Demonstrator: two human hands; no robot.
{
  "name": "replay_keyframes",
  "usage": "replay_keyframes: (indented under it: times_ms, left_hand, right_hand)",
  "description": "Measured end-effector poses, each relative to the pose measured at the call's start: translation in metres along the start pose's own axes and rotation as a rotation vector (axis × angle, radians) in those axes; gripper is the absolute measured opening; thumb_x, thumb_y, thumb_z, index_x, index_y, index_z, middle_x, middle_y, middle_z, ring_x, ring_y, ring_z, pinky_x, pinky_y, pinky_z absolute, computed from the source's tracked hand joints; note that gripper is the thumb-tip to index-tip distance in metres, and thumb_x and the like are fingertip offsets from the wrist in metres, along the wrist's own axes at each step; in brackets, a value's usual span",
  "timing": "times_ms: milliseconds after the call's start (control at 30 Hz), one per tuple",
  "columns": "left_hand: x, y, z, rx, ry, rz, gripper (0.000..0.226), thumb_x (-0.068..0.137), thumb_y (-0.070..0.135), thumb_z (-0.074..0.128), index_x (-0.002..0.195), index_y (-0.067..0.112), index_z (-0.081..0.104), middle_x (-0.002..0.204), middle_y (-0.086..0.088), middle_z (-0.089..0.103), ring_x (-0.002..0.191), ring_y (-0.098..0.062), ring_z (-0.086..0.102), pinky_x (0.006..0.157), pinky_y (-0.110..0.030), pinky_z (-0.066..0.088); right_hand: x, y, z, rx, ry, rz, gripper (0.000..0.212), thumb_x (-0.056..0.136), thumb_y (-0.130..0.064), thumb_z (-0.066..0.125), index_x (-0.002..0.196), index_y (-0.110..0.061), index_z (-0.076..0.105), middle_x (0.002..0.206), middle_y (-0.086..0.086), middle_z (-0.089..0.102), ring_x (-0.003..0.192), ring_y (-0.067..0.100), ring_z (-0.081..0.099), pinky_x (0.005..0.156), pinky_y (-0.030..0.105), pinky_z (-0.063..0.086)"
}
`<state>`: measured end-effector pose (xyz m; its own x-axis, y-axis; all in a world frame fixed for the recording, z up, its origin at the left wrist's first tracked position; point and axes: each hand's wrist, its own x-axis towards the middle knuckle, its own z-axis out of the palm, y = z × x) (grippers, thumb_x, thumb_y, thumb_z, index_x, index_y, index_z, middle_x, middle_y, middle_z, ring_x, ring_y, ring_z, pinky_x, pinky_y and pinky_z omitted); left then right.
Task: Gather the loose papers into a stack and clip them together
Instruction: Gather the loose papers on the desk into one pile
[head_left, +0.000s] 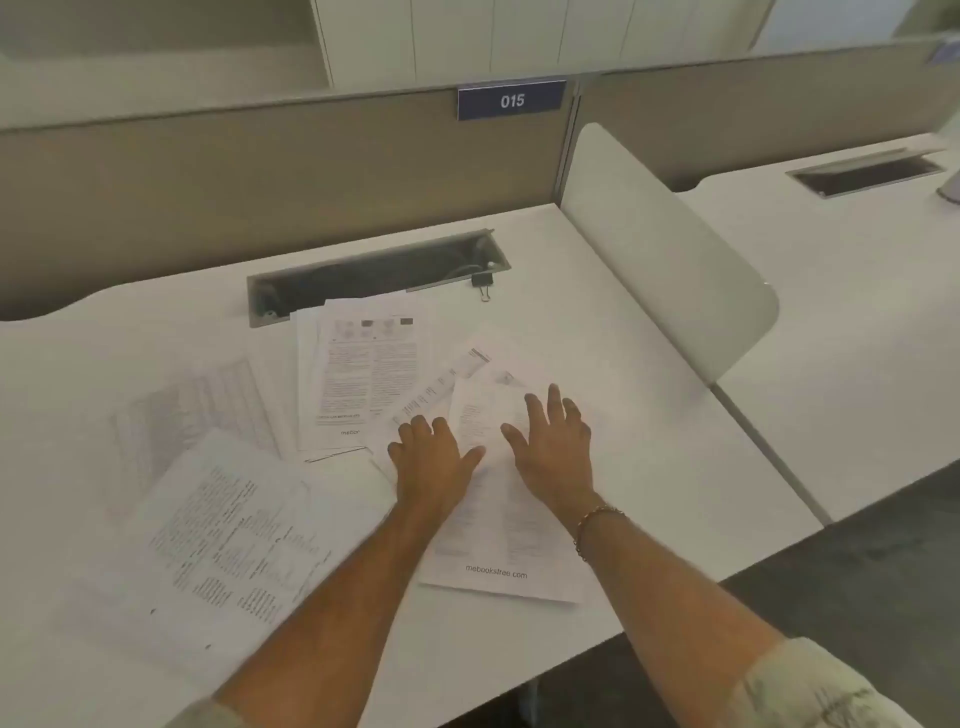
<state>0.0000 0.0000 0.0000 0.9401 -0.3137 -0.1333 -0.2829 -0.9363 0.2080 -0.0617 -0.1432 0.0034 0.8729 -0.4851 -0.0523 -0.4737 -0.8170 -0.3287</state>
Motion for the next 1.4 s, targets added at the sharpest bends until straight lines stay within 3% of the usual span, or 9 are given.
replay_keyframes:
  times_ms: [233, 367, 533, 667, 833, 1000, 1133, 1233, 1400]
  left_hand:
    - [0.0, 0.016, 0.013, -0.013, -0.13, -0.176, 0.081, 0.083, 0.058, 0.068, 0.138, 0.005, 0.042, 0.139, -0.014, 0.046, 0.131, -0.032, 0.042, 0.104, -0.05, 0.039]
    - [0.001, 0.027, 0.013, -0.021, -0.185, -0.271, 0.084, 0.084, 0.052, 0.072, 0.143, 0.004, 0.036, 0.142, -0.016, 0.045, 0.132, -0.033, 0.042, 0.104, -0.055, 0.038]
    - [0.015, 0.027, 0.012, -0.216, -0.278, -0.425, 0.064, 0.083, 0.031, 0.073, 0.134, 0.013, 0.039, 0.132, -0.011, 0.058, 0.126, -0.032, 0.051, 0.103, -0.05, 0.039]
    - [0.022, 0.02, 0.011, -0.475, -0.263, -0.336, 0.047, 0.088, 0.011, 0.058, 0.133, 0.008, 0.047, 0.126, -0.014, 0.063, 0.11, -0.035, 0.063, 0.092, -0.048, 0.057]
    - [0.042, 0.02, -0.009, -0.586, -0.186, -0.132, 0.031, 0.089, 0.002, 0.05, 0.117, 0.008, 0.06, 0.113, -0.013, 0.067, 0.095, -0.031, 0.065, 0.081, -0.043, 0.062]
    - [0.072, 0.026, -0.03, -0.527, -0.14, -0.011, 0.03, 0.093, 0.003, 0.052, 0.12, 0.01, 0.063, 0.112, -0.012, 0.069, 0.092, -0.032, 0.068, 0.075, -0.039, 0.062]
    - [0.095, 0.029, -0.032, -0.404, -0.157, 0.01, 0.032, 0.09, 0.002, 0.052, 0.117, 0.011, 0.066, 0.111, -0.014, 0.07, 0.091, -0.035, 0.069, 0.078, -0.045, 0.063]
    - [0.105, 0.029, -0.026, -0.235, -0.196, -0.024, 0.028, 0.09, 0.013, 0.058, 0.118, 0.01, 0.063, 0.12, -0.013, 0.065, 0.109, -0.035, 0.062, 0.094, -0.048, 0.055]
    - [0.114, 0.026, -0.014, -0.073, -0.198, -0.093, 0.06, 0.089, 0.041, 0.066, 0.137, 0.011, 0.045, 0.143, -0.015, 0.043, 0.134, -0.035, 0.039, 0.107, -0.052, 0.035]
  right_hand:
    - [-0.014, 0.01, 0.011, -0.097, -0.052, 0.094, 0.055, 0.097, -0.047, 0.047, 0.142, -0.017, 0.04, 0.161, 0.021, 0.02, 0.141, 0.039, 0.027, 0.108, 0.051, 0.036]
    - [-0.026, 0.007, 0.018, -0.089, -0.078, 0.164, 0.06, 0.089, -0.042, 0.06, 0.14, -0.017, 0.04, 0.149, 0.023, 0.032, 0.129, 0.039, 0.037, 0.098, 0.048, 0.042]
    - [-0.031, 0.002, 0.02, -0.021, -0.027, 0.262, 0.066, 0.081, -0.037, 0.066, 0.137, -0.017, 0.039, 0.133, 0.019, 0.041, 0.113, 0.037, 0.043, 0.09, 0.043, 0.041]
    - [-0.029, 0.005, 0.015, 0.133, -0.003, 0.361, 0.076, 0.078, -0.031, 0.071, 0.143, -0.02, 0.032, 0.134, 0.016, 0.039, 0.114, 0.035, 0.041, 0.093, 0.041, 0.042]
    - [-0.024, 0.008, 0.006, 0.588, 0.138, 0.58, 0.077, 0.082, -0.012, 0.071, 0.147, -0.018, 0.031, 0.129, 0.017, 0.045, 0.119, 0.033, 0.042, 0.085, 0.034, 0.043]
    - [-0.021, 0.003, 0.003, 0.718, 0.152, 0.651, 0.07, 0.083, -0.007, 0.066, 0.144, -0.018, 0.033, 0.127, 0.017, 0.047, 0.116, 0.031, 0.046, 0.09, 0.038, 0.047]
    - [-0.021, 0.003, 0.003, 0.708, 0.17, 0.674, 0.067, 0.083, -0.008, 0.065, 0.142, -0.016, 0.036, 0.128, 0.016, 0.048, 0.117, 0.032, 0.044, 0.087, 0.037, 0.045]
    - [-0.026, 0.0, 0.002, 0.718, 0.168, 0.723, 0.063, 0.084, -0.009, 0.063, 0.141, -0.016, 0.036, 0.131, 0.016, 0.046, 0.118, 0.031, 0.039, 0.083, 0.033, 0.037]
    - [-0.035, -0.013, 0.002, 0.788, 0.14, 0.751, 0.064, 0.086, -0.01, 0.062, 0.141, -0.019, 0.032, 0.136, 0.016, 0.043, 0.123, 0.03, 0.038, 0.089, 0.039, 0.045]
